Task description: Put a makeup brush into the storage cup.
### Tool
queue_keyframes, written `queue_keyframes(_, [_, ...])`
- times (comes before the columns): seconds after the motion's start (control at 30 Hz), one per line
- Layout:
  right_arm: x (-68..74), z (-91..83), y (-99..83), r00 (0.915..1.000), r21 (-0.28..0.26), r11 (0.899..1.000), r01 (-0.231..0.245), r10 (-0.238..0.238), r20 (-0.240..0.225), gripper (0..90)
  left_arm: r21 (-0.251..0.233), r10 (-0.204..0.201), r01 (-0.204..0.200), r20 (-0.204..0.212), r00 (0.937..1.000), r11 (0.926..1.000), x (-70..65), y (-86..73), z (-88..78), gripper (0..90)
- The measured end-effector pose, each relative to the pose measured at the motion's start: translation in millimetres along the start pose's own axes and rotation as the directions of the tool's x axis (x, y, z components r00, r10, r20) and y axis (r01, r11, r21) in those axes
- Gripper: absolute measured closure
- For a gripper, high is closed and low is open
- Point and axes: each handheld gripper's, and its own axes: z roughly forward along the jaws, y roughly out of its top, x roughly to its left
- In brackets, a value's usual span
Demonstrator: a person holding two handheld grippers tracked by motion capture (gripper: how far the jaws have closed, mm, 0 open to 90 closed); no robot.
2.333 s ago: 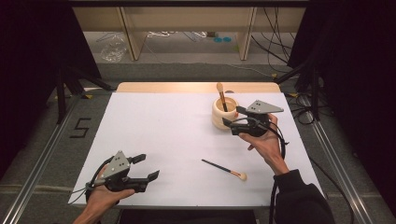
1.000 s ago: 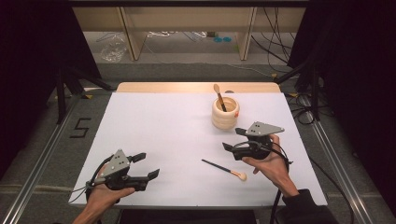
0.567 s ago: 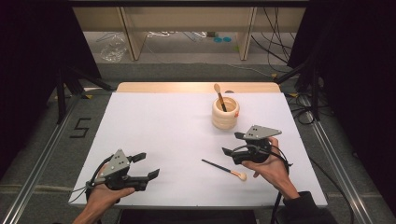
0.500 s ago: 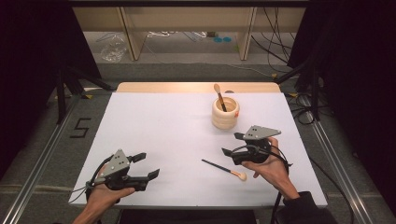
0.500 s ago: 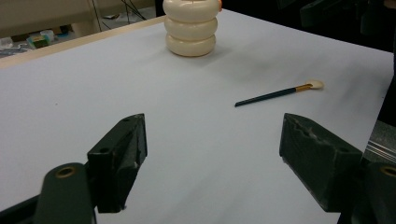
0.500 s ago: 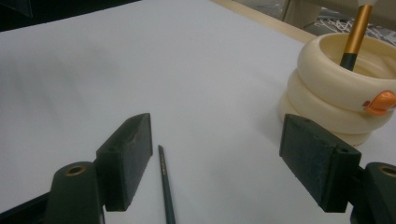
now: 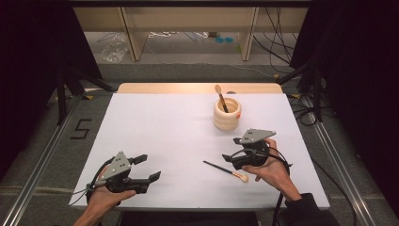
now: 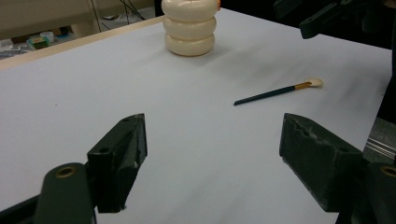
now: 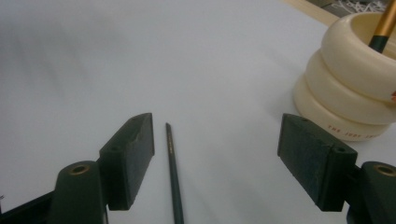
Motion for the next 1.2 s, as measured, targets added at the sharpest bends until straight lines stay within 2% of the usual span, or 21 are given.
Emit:
queue_keyframes(0.1, [2.2, 2.0, 0.7, 0.9996, 0.03, 0.999, 0.026, -0.026, -0.006, 28.7, -0.008, -0.005, 0.005, -0.002, 1.0, 1.0, 0.2, 0.4, -1.2, 23.2])
queue_keyframes(0.33, [6.0, 9.0, -0.3, 0.9985, 0.097, 0.994, 0.052, -0.05, -0.024, 30.0, -0.006, -0.004, 0.004, 0.001, 1.0, 1.0, -0.1, 0.2, -0.1, 23.2])
queue_keyframes(0.37, [6.8, 10.7, -1.2, 0.9984, 0.094, 0.994, 0.053, -0.051, -0.025, 30.5, -0.006, -0.003, 0.003, 0.002, 1.0, 1.0, -0.1, 0.2, -0.1, 23.3])
queue_keyframes(0.53, [8.8, 15.0, -2.9, 0.9956, 0.136, 0.986, 0.092, -0.089, -0.029, 31.6, 0.001, -0.004, 0.004, 0.0, 1.0, 1.0, -0.4, 0.0, 0.0, 23.3])
queue_keyframes(0.6, [9.8, 17.2, -3.8, 0.995, 0.149, 0.984, 0.095, -0.089, -0.045, 32.6, -0.002, -0.003, 0.003, 0.002, 1.0, 1.0, -0.1, 0.0, -0.1, 23.2])
queue_keyframes(0.67, [10.5, 18.8, -4.4, 0.994, 0.168, 0.98, 0.104, -0.097, -0.052, 33.8, -0.002, -0.003, 0.003, 0.002, 1.0, 1.0, -0.1, 0.0, -0.3, 23.2])
queue_keyframes(0.7, [11.8, 19.4, -4.6, 0.9949, 0.184, 0.978, 0.093, -0.084, -0.056, 34.6, -0.003, -0.003, 0.003, 0.002, 1.0, 1.0, -0.1, -0.1, -0.2, 23.2])
queue_keyframes(0.77, [12.9, 21.1, -4.9, 0.9938, 0.218, 0.971, 0.102, -0.089, -0.067, 36.7, -0.002, -0.004, 0.004, 0.001, 1.0, 1.0, -0.3, -0.1, -0.2, 23.2])
queue_keyframes(0.8, [13.2, 22.1, -5.3, 0.9936, 0.216, 0.971, 0.104, -0.092, -0.065, 37.3, -0.001, 0.0, 0.0, 0.003, 1.0, 1.0, -0.3, 0.0, -0.2, 23.2])
queue_keyframes(0.83, [12.8, 23.8, -5.7, 0.9915, 0.23, 0.965, 0.123, -0.109, -0.071, 38.3, -0.002, -0.001, 0.001, 0.003, 1.0, 1.0, -0.4, 0.0, -0.1, 23.2])
queue_keyframes(0.97, [12.2, 27.6, -6.4, 0.9893, 0.261, 0.955, 0.143, -0.129, -0.068, 40.4, 0.001, 0.007, -0.007, 0.002, 1.0, 1.0, 0.0, 0.3, 0.0, 23.2])
queue_keyframes(1.0, [12.5, 27.7, -6.1, 0.9893, 0.279, 0.95, 0.14, -0.123, -0.078, 40.9, 0.001, 0.0, 0.0, 0.003, 1.0, 1.0, -0.4, 0.2, 0.1, 23.2])
queue_keyframes(1.03, [12.3, 29.1, -6.5, 0.9885, 0.273, 0.951, 0.146, -0.129, -0.079, 41.2, 0.001, 0.0, 0.0, 0.003, 1.0, 1.0, -0.4, 0.1, 0.2, 23.2])
queue_keyframes(1.1, [12.1, 30.4, -6.7, 0.9866, 0.281, 0.947, 0.156, -0.136, -0.09, 41.4, 0.003, 0.0, 0.0, 0.005, 1.0, 1.0, -0.4, 0.0, 0.2, 23.5])
queue_keyframes(1.2, [12.1, 33.0, -7.2, 0.9842, 0.308, 0.937, 0.167, -0.139, -0.109, 42.8, 0.004, 0.003, -0.003, 0.008, 1.0, 1.0, -0.5, 0.1, 0.3, 23.9])
